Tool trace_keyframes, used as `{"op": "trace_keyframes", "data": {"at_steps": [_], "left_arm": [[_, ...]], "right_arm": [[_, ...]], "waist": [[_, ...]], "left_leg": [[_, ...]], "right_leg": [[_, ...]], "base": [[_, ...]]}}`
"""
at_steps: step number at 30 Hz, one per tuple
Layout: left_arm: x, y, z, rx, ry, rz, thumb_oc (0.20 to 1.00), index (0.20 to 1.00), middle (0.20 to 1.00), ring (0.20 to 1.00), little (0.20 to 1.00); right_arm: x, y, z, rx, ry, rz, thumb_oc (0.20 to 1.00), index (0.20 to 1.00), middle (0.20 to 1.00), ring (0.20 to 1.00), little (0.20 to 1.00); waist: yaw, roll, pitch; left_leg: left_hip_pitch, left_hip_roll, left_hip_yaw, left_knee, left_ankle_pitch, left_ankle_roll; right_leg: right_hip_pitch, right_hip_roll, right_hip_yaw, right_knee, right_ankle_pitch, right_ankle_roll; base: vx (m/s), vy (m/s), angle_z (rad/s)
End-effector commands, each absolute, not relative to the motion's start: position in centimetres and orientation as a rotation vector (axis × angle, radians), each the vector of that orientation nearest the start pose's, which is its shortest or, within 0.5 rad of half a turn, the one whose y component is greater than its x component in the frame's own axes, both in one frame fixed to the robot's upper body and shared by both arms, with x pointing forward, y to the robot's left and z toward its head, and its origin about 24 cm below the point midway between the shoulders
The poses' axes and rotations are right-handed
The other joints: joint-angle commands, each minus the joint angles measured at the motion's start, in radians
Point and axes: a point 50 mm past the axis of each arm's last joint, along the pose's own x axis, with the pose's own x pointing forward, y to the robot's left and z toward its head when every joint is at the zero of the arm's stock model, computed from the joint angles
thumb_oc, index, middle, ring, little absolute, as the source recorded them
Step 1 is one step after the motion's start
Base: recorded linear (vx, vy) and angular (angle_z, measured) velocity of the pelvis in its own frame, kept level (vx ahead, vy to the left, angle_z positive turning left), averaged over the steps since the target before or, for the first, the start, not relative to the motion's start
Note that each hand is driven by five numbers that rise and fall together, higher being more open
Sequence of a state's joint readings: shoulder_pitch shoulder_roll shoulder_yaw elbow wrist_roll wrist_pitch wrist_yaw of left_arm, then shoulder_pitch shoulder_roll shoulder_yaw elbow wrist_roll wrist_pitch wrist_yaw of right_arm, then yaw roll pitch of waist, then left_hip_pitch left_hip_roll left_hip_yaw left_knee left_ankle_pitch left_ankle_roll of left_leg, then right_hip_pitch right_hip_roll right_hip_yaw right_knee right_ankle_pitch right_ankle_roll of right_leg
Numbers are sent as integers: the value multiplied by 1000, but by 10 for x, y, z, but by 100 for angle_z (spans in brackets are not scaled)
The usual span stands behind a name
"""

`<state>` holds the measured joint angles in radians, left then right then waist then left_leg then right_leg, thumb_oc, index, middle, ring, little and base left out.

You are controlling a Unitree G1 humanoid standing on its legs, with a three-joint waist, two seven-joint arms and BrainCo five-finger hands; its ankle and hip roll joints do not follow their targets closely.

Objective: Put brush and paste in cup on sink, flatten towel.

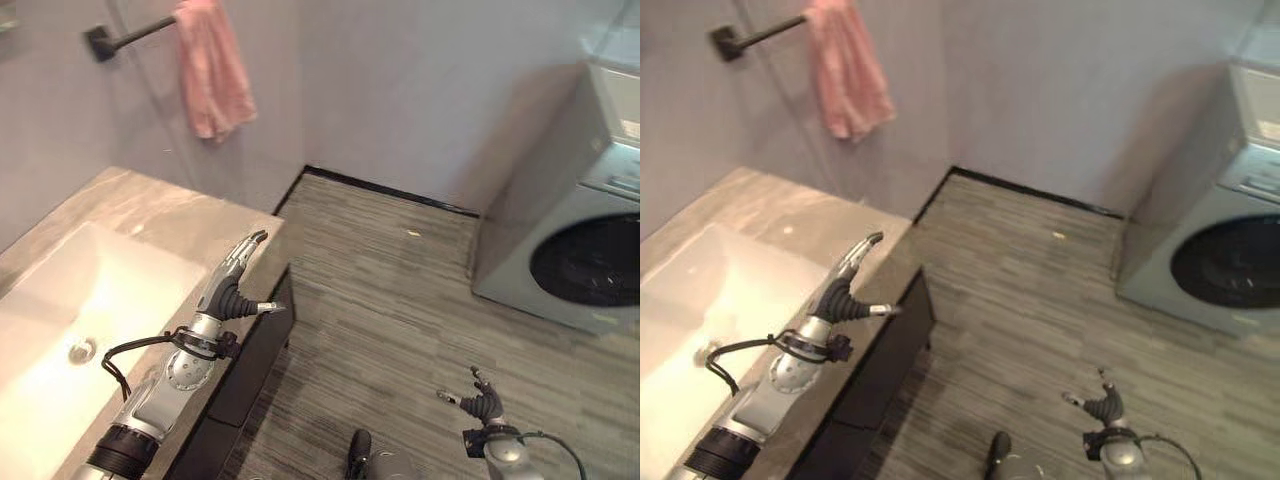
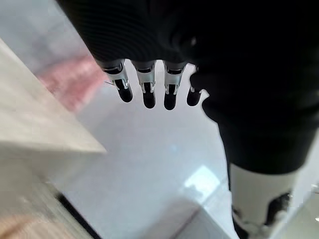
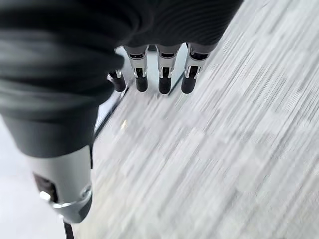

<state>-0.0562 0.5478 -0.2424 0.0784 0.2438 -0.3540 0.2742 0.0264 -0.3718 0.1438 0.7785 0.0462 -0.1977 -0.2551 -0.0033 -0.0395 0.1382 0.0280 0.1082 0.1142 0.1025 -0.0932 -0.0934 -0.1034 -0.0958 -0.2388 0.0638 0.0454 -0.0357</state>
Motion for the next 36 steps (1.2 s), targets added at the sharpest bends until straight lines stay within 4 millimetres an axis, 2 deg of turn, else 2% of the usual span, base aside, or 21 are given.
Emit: {"op": "trace_keyframes", "data": {"at_steps": [1, 2, 5, 7, 10, 12, 13, 15, 17, 18, 19, 20, 21, 22, 24, 27, 29, 30, 31, 33, 36], "left_arm": [[252, 193, 85, 662, -425, -53, 1000, 1000, 1000, 1000, 1000], [252, 193, 85, 661, -424, -53, 1000, 1000, 1000, 1000, 1000], [256, 193, 62, 588, -305, -31, 1000, 1000, 1000, 1000, 1000], [256, 194, 55, 562, -267, -12, 1000, 1000, 1000, 1000, 1000], [252, 197, 14, 614, -82, -41, 1000, 1000, 1000, 1000, 1000], [236, 197, -41, 611, 188, -59, 1000, 1000, 1000, 1000, 1000], [225, 202, -57, 585, 283, -42, 1000, 1000, 1000, 1000, 1000], [221, 204, -61, 542, 316, -14, 1000, 1000, 1000, 1000, 1000], [202, 212, -79, 301, 443, 135, 1000, 1000, 1000, 1000, 1000], [202, 213, -79, 300, 443, 135, 1000, 1000, 1000, 1000, 1000], [198, 213, -82, 100, 465, 182, 1000, 1000, 1000, 1000, 1000], [198, 213, -82, 100, 465, 182, 1000, 1000, 1000, 1000, 1000], [201, 214, -79, 77, 447, 201, 1000, 1000, 1000, 1000, 1000], [206, 216, -76, 28, 443, 207, 1000, 1000, 1000, 1000, 1000], [215, 216, -68, 45, 396, 200, 1000, 1000, 1000, 1000, 1000], [216, 215, -66, 57, 386, 189, 1000, 1000, 1000, 1000, 1000], [216, 214, -67, 59, 390, 197, 1000, 1000, 1000, 1000, 1000], [216, 213, -66, 51, 387, 206, 1000, 1000, 1000, 1000, 1000], [216, 213, -67, 48, 390, 208, 1000, 1000, 1000, 1000, 1000], [216, 212, -66, 46, 381, 203, 1000, 1000, 1000, 1000, 1000], [215, 215, -68, -7, 390, 235, 1000, 1000, 1000, 1000, 1000]], "right_arm": [[206, -252, -70, -407, 443, -214, 1000, 1000, 1000, 1000, 1000], [206, -252, -70, -407, 444, -214, 1000, 1000, 1000, 1000, 1000], [211, -251, -68, -399, 426, -229, 1000, 1000, 1000, 1000, 1000], [213, -249, -65, -396, 410, -234, 1000, 1000, 1000, 1000, 1000], [214, -238, -71, -378, 428, -206, 1000, 1000, 1000, 1000, 1000], [205, -230, -83, -319, 488, -223, 1000, 1000, 1000, 1000, 1000], [202, -227, -88, -325, 517, -210, 1000, 1000, 1000, 1000, 1000], [200, -227, -91, -327, 532, -211, 1000, 1000, 1000, 1000, 1000], [198, -222, -93, -293, 545, -201, 1000, 1000, 1000, 1000, 1000], [198, -221, -93, -293, 545, -200, 1000, 1000, 1000, 1000, 1000], [201, -216, -92, -131, 535, -229, 1000, 1000, 1000, 1000, 1000], [201, -216, -92, -130, 535, -229, 1000, 1000, 1000, 1000, 1000], [203, -213, -92, 116, 508, -331, 1000, 1000, 1000, 1000, 1000], [212, -208, -87, 216, 472, -335, 1000, 1000, 1000, 1000, 1000], [224, -210, -75, 176, 419, -294, 1000, 1000, 1000, 1000, 1000], [226, -213, -73, 174, 408, -313, 1000, 1000, 1000, 1000, 1000], [228, -213, -71, 197, 392, -336, 1000, 1000, 1000, 1000, 1000], [229, -212, -70, 198, 387, -335, 1000, 1000, 1000, 1000, 1000], [230, -210, -69, 193, 383, -328, 1000, 1000, 1000, 1000, 1000], [232, -208, -64, 194, 362, -304, 1000, 1000, 1000, 1000, 1000], [230, -207, -63, 188, 353, -292, 1000, 1000, 1000, 1000, 1000]], "waist": [[2, -4, 25], [1, -4, 24], [4, 7, 33], [8, 11, 40], [1, 18, 39], [-25, 17, 20], [-25, 16, 17], [-21, 17, 15], [-13, 14, 17], [-13, 14, 17], [-11, 12, 28], [-10, 11, 27], [-10, 10, 43], [-8, 2, 91], [0, -5, 119], [3, -6, 115], [4, -10, 108], [-2, -6, 113], [-5, 1, 119], [-19, 30, 131], [-34, 14, 118]], "left_leg": [[-67, -32, 11, 23, 52, 36], [-67, -33, 10, 21, 53, 36], [-137, -88, -22, -7, 98, 39], [-151, -88, -23, -7, 110, 36], [-109, -92, -23, -24, 99, 55], [-61, -108, 4, -62, 88, 87], [-50, -115, 12, -69, 78, 102], [-46, -119, 15, -72, 75, 108], [-33, -127, 17, -81, 68, 125], [-32, -127, 17, -82, 67, 125], [-33, -131, 15, -69, 55, 135], [-35, -131, 15, -68, 54, 136], [-35, -133, 16, -49, 44, 141], [-77, -142, 23, 88, -11, 145], [-123, -146, 24, 241, -94, 152], [-131, -136, 25, 283, -127, 151], [-121, -139, 19, 279, -133, 157], [-104, -147, 22, 242, -123, 171], [-91, -146, 28, 221, -112, 178], [-53, -124, 31, 168, -93, 182], [-9, -139, 29, 96, -82, 171]], "right_leg": [[92, -54, -38, -40, -16, 165], [92, -55, -39, -41, -15, 165], [102, -43, -29, -50, -16, 166], [102, -40, -24, -36, -17, 168], [107, -39, 3, -9, -33, 171], [111, -54, 16, 29, -52, 181], [103, -64, 22, 45, -50, 188], [100, -67, 23, 54, -50, 191], [87, -77, 21, 98, -50, 202], [86, -77, 22, 99, -51, 202], [66, -87, 14, 157, -50, 207], [64, -88, 15, 160, -51, 208], [48, -97, 8, 210, -50, 213], [7, -129, -19, 321, -45, 212], [-10, -142, -48, 410, -93, 186], [-7, -133, -57, 421, -143, 171], [-16, -115, -42, 453, -113, 182], [-73, -125, -8, 539, 28, 219], [-105, -136, 9, 581, 88, 233], [-168, -135, -5, 665, 85, 236], [-171, -126, -33, 486, 50, 219]], "base": [[115, -86, -134], [81, -26, -46], [86, 17, 7], [85, 29, 0], [125, 94, -34], [262, 277, -29], [208, 283, -6], [74, 119, -31], [82, 116, -15], [96, 142, 4], [41, 69, 3], [41, 116, -2], [-30, 137, -2], [6, 158, -7], [59, 80, -4], [114, -2, 5], [104, 22, -9], [55, 70, -15], [71, 95, -19], [99, 53, -45], [227, -64, -15]]}}
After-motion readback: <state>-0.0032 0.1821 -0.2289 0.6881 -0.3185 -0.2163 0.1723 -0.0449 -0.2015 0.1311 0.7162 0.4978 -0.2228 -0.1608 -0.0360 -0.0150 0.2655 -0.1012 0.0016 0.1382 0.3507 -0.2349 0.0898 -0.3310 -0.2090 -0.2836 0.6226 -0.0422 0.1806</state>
